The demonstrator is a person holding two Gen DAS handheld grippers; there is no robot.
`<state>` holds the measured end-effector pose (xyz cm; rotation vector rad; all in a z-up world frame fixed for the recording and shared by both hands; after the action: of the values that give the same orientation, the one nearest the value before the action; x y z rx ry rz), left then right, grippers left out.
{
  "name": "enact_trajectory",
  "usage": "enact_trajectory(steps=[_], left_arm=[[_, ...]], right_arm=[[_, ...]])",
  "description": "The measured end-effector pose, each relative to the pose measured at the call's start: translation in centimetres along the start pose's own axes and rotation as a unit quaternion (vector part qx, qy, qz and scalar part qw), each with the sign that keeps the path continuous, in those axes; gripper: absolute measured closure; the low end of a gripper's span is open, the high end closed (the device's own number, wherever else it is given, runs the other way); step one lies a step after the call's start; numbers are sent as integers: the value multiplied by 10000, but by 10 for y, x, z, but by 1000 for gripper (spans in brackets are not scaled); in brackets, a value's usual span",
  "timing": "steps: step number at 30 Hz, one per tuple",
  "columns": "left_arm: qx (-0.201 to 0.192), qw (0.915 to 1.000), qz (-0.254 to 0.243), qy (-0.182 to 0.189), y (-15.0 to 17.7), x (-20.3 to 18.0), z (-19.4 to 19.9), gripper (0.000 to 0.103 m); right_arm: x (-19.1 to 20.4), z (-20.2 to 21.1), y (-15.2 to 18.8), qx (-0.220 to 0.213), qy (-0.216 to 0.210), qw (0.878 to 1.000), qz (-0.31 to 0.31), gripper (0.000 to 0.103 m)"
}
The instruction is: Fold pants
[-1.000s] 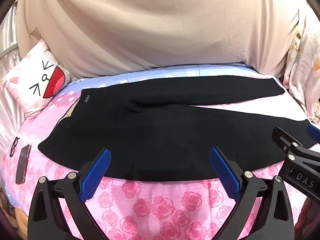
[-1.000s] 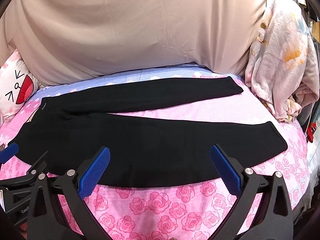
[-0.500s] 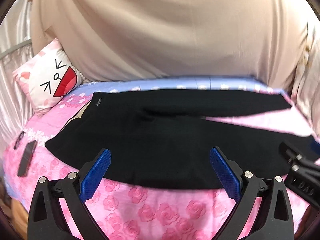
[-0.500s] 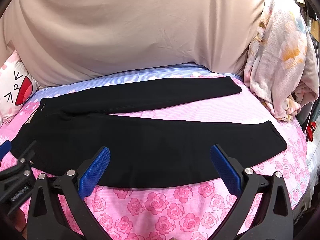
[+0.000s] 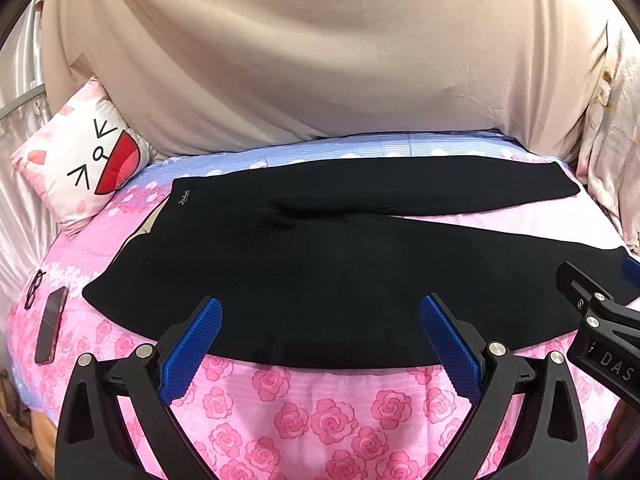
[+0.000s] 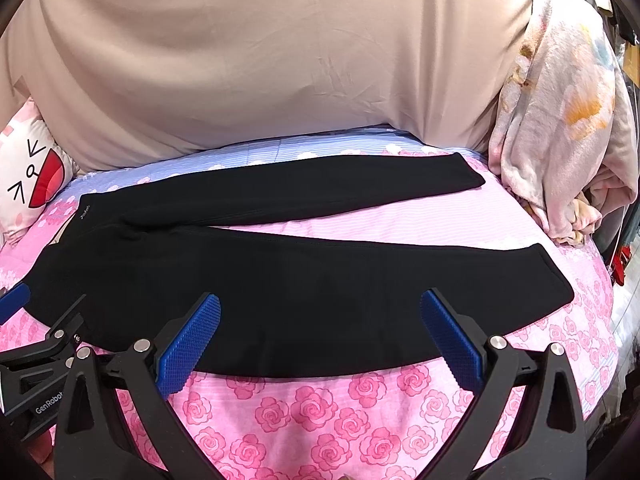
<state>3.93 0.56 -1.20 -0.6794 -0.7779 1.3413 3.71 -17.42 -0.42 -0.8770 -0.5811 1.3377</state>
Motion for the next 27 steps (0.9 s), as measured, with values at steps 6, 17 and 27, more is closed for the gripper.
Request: enact_trajectory(steps=[6,17,27], left_arm=[[24,10000,-11,8,-1,1,-3,5],[77,10000,18,59,2,5,-6,5],[119,9999,29,90,5,8,-9,5]], right_arm=[[3,-2,-1,13,-14,10000,5,5],[9,-4,0,42,13,10000,29,5],[13,-4,2,59,23,10000,71,5]])
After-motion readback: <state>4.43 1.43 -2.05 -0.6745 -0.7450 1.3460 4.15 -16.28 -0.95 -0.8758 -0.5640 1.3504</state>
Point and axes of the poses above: each gripper's, at about its wrist camera, not at the fingertips, and z roughly against the way its jaws point, x to its left, y to its underside, the point moved 5 cm from there along -z, roughly the way its jaws point, and after that the axes turned 4 degrees about -x, right-handed, at the moved point
